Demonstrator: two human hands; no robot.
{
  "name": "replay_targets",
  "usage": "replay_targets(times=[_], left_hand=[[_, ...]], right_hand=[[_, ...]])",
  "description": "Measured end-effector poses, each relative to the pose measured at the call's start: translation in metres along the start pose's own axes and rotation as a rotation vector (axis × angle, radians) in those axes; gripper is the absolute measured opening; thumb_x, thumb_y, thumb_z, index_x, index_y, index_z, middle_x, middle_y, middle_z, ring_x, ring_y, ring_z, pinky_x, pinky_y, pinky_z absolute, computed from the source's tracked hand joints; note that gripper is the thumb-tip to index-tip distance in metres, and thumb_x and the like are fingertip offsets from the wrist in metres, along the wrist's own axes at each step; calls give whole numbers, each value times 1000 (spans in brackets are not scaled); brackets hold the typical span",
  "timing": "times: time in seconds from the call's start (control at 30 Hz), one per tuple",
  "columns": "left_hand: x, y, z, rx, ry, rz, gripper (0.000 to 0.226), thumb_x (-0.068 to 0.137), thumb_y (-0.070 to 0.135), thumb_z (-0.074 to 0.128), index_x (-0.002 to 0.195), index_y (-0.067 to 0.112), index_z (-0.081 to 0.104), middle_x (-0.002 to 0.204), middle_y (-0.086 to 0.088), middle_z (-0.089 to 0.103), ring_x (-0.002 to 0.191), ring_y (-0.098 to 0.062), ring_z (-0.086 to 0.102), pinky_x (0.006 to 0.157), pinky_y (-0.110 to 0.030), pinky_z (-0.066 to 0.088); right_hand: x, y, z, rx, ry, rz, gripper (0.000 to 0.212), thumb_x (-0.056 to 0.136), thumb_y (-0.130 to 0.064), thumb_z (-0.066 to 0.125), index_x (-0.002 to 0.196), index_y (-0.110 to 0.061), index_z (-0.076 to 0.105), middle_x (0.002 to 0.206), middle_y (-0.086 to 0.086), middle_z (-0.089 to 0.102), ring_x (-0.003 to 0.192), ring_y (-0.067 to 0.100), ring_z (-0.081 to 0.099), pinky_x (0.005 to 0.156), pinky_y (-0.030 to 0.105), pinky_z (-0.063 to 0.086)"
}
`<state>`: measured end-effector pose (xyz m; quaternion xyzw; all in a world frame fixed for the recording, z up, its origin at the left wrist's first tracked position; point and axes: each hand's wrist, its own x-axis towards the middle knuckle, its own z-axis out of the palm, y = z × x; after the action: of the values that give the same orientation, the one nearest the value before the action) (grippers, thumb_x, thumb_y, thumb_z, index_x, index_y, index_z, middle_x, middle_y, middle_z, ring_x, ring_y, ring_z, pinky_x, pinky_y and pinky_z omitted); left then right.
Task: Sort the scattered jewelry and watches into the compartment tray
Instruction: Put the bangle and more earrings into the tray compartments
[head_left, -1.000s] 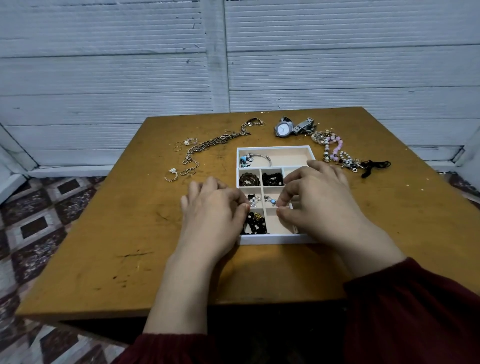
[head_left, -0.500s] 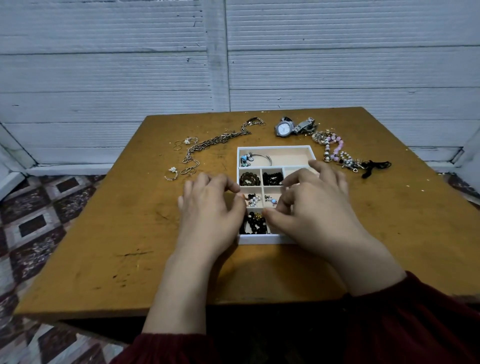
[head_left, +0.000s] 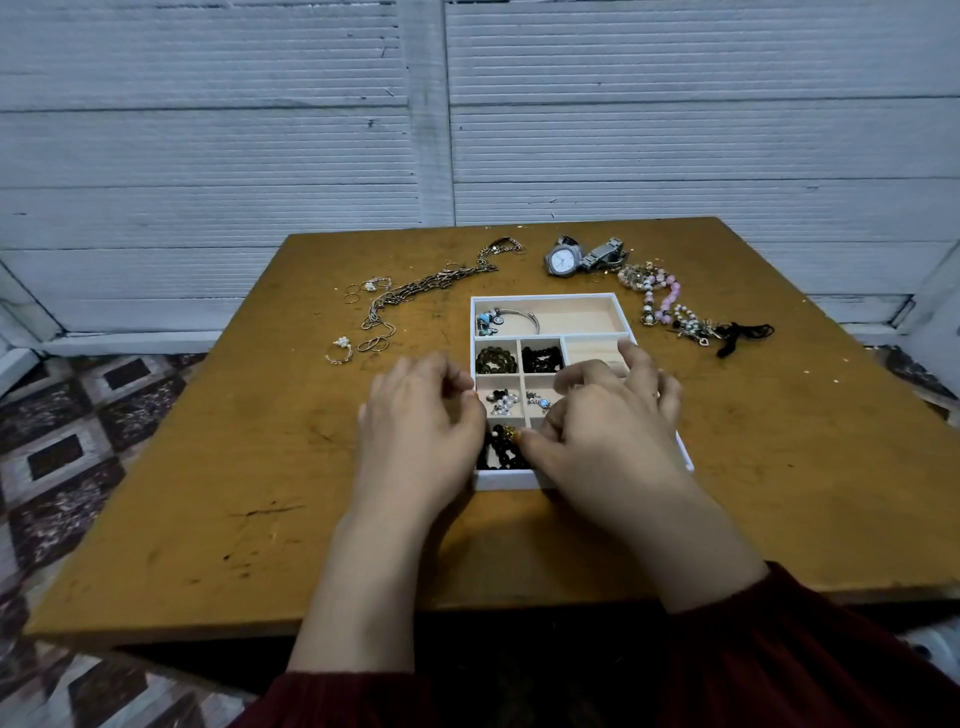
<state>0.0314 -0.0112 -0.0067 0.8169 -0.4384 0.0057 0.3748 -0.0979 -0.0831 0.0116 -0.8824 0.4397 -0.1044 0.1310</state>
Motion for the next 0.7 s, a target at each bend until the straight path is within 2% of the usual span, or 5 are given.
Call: replay_targets(times=[0.07,0.13,0.33,0.63,0.7], left_hand=[[0,0,-2,-55,-51,-45,3,83,23,58,85,25,56,74,11,60,79,-18,58,66,-30,41],[-1,-1,-4,-62,-89,-77,4,83,24,60,84,25,56,69,11,61,73,-16,58,62,-28,40],[-3,-5,-7,-78,-234,-124,25,75,38,70,84,28,50,66,12,65,71,-9,61,67,-32,49],[-5,-1,-3,-66,-268,-145,40,68,45,74,89,28,44,72,10,65,75,-15,63,69,-36,51],[-4,0,-2,-64,-268,-152,41,68,42,74,91,27,43,72,9,64,76,-16,62,68,-35,50]], right_hand=[[0,0,0,10,-1,3,33,84,-50,57,60,-29,56,139,-10,43,143,24,-1,109,43,-6],[0,1,-1,11,-18,-1,40,86,-52,56,54,-27,51,140,-11,42,143,24,-3,110,45,-6],[1,5,-6,35,-86,-31,40,88,-45,55,52,-30,46,144,-12,40,144,23,-3,114,43,-4],[1,4,-5,44,-109,-15,40,87,-44,55,51,-29,45,143,-11,41,144,24,-3,114,41,-6],[2,5,-5,54,-119,-18,42,86,-44,56,49,-28,44,140,-11,45,145,24,1,115,41,-3]])
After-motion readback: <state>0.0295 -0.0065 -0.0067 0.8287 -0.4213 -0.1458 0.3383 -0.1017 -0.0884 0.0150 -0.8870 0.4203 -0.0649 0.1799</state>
